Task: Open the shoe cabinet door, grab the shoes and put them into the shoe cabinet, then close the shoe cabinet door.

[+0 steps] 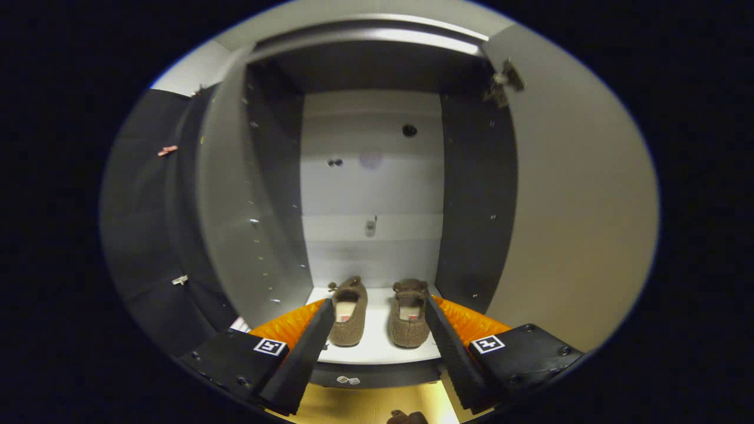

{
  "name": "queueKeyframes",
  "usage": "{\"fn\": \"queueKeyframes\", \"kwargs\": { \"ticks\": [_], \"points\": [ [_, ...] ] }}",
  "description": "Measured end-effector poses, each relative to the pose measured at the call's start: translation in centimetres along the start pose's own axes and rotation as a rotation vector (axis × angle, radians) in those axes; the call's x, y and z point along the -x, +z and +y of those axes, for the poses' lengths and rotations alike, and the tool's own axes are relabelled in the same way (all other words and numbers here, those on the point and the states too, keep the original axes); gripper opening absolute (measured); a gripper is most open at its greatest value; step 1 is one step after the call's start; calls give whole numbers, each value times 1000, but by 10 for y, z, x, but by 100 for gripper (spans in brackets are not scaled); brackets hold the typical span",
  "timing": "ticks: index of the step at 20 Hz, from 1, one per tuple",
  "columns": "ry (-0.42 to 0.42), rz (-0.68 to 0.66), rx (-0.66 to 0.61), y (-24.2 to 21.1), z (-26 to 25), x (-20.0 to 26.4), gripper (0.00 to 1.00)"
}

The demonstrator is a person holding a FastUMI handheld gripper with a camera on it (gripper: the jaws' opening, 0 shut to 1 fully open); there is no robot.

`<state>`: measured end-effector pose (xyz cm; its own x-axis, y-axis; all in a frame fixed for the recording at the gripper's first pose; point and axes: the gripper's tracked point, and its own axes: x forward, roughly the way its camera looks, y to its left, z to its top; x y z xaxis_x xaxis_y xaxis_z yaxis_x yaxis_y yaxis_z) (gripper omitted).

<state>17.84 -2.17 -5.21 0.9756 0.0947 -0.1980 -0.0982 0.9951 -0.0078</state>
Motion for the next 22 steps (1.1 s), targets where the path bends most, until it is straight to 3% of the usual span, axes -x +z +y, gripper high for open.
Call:
{"fn": "queueKeyframes", "kwargs": {
  "ticks": [12,18,22],
  "points": [
    [9,-178,-6,34,-76,233,97],
    [-59,-210,-5,33,-150,307,97],
    [-138,-196,-12,22,-206,316,97]
  ]
}}
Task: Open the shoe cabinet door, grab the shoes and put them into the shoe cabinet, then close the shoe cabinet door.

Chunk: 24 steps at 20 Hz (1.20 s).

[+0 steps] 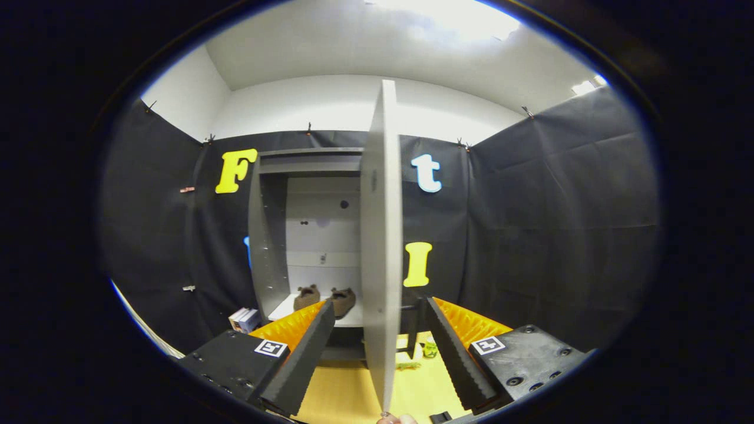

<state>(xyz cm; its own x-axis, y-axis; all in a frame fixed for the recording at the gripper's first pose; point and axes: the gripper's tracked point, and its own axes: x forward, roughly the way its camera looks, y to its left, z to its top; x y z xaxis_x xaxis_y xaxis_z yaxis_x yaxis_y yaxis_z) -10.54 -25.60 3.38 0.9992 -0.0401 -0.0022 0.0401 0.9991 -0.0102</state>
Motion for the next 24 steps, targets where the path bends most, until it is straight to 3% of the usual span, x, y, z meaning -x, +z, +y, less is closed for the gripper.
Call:
{"fn": "queueKeyframes", "kwargs": {
  "ticks": [7,11,18,24],
  "points": [
    [-63,51,21,-23,-69,-42,97],
    [-36,82,4,-42,-90,-79,97],
    [51,130,-51,-63,-83,-130,98],
    [-4,120,-32,-62,-79,-129,97]
  ]
}}
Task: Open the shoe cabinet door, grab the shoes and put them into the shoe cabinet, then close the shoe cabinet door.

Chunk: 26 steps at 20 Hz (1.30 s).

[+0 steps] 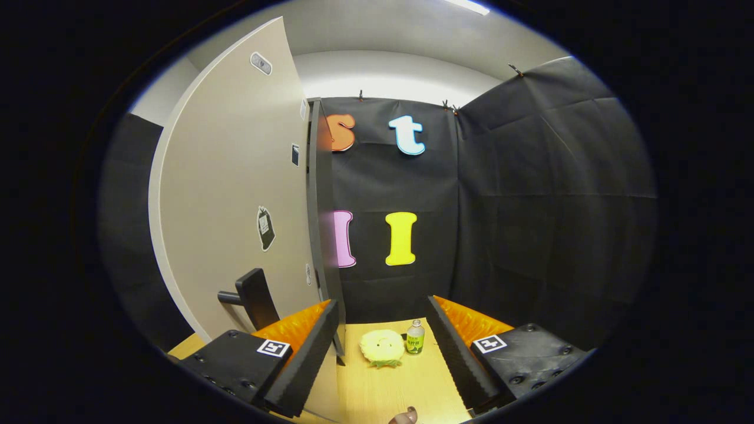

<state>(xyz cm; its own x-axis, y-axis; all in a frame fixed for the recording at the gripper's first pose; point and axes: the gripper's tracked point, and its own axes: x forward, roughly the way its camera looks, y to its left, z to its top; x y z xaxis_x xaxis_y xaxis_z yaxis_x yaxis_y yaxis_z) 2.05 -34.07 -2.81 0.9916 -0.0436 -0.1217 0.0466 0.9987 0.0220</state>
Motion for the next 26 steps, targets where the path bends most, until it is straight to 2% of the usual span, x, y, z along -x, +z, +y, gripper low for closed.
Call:
{"fn": "queueKeyframes", "kwargs": {
  "ticks": [5,17,21,26],
  "points": [
    [-46,-5,10,-1,21,11,97],
    [-102,-21,79,-11,132,32,97],
    [-54,-18,71,-21,190,22,96],
    [16,-25,172,-21,267,8,97]
  ]
}}
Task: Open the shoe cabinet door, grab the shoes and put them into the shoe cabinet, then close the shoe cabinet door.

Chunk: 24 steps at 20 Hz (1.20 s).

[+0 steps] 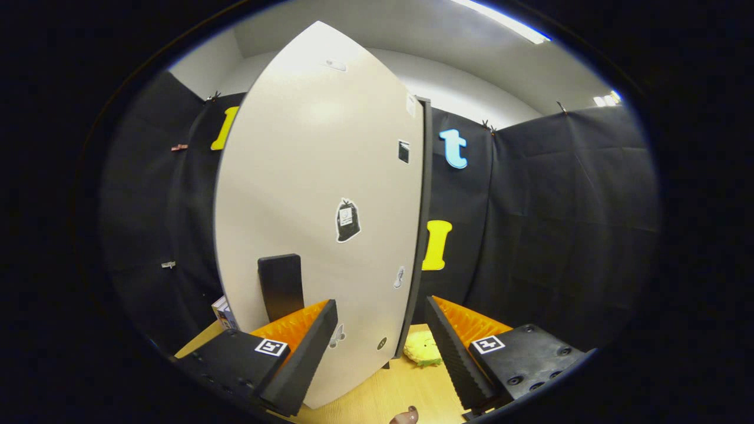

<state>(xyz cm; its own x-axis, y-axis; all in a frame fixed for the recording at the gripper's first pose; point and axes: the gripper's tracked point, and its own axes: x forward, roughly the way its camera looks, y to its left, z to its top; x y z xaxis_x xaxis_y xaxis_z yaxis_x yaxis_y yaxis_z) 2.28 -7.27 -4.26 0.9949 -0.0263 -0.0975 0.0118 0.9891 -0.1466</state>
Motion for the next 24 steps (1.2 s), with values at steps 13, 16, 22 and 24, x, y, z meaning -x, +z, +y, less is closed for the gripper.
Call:
{"fn": "queueKeyframes", "kwargs": {
  "ticks": [13,16,22,24],
  "points": [
    [127,-14,-46,11,50,-5,98],
    [127,-16,-48,10,49,-6,98],
    [118,-27,-70,11,50,-7,98],
    [116,-25,-76,11,51,-8,98]
  ]
}}
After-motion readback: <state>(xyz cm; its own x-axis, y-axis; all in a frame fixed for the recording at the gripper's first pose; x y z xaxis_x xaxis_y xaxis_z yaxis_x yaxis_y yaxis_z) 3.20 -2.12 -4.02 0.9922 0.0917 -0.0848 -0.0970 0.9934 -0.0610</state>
